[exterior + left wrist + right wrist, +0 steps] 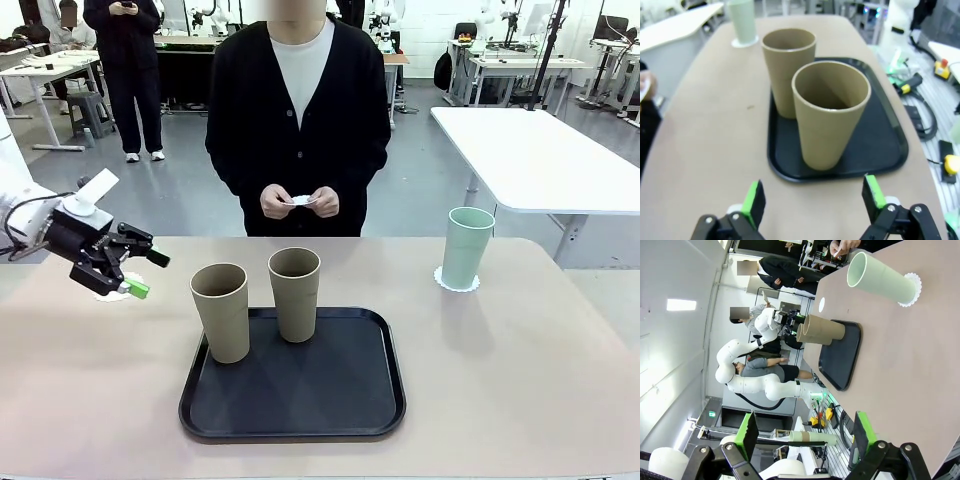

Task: Place coasters on the table and set cups on them.
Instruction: Take one Reusable plastic cup from the Flat Tray and place it on a coaster set by the human.

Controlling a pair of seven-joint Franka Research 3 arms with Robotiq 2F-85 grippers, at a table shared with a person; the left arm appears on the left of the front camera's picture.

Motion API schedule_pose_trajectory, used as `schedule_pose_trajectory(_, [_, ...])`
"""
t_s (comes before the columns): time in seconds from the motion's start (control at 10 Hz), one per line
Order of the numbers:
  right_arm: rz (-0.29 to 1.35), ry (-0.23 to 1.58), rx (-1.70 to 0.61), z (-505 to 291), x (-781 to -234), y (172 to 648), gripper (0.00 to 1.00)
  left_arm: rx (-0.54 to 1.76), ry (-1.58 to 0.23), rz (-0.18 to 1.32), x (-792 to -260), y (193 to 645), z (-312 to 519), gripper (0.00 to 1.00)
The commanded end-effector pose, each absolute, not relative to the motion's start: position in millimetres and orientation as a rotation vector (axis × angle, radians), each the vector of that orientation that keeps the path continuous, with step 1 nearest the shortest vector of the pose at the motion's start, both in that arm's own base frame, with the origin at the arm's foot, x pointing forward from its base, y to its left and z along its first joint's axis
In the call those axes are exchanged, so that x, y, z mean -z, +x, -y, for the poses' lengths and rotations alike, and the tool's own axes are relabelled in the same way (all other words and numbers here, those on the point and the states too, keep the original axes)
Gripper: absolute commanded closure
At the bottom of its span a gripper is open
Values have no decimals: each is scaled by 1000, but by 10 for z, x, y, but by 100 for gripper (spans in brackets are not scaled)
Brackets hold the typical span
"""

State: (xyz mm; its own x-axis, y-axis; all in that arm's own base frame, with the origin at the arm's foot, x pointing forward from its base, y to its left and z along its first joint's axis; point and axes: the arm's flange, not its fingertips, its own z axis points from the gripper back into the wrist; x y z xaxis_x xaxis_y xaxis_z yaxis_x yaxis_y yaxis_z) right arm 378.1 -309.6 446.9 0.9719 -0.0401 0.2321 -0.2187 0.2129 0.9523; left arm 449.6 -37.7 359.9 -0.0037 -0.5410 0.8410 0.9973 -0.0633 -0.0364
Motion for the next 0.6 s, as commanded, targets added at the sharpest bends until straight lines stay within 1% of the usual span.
schedule_pose_trajectory(0.0, [224,1351,-124,3098,-4485,3768,0,1496,-878,772,-3459,4516,256,0])
schedule_pose_trajectory(0.2, [224,1351,-124,3098,-4485,3768,0,1481,-967,765,-3419,4536,239,0])
schedule_pose_trajectory(0.3, [224,1351,-124,3098,-4485,3768,0,1388,-929,675,-3522,4542,266,0])
schedule_pose_trajectory(0.4, [224,1351,-124,3098,-4485,3768,0,1469,-919,732,-3414,4478,297,0])
schedule_pose_trajectory(0.5, [224,1351,-124,3098,-4485,3768,0,1469,-919,732,-3414,4478,297,0])
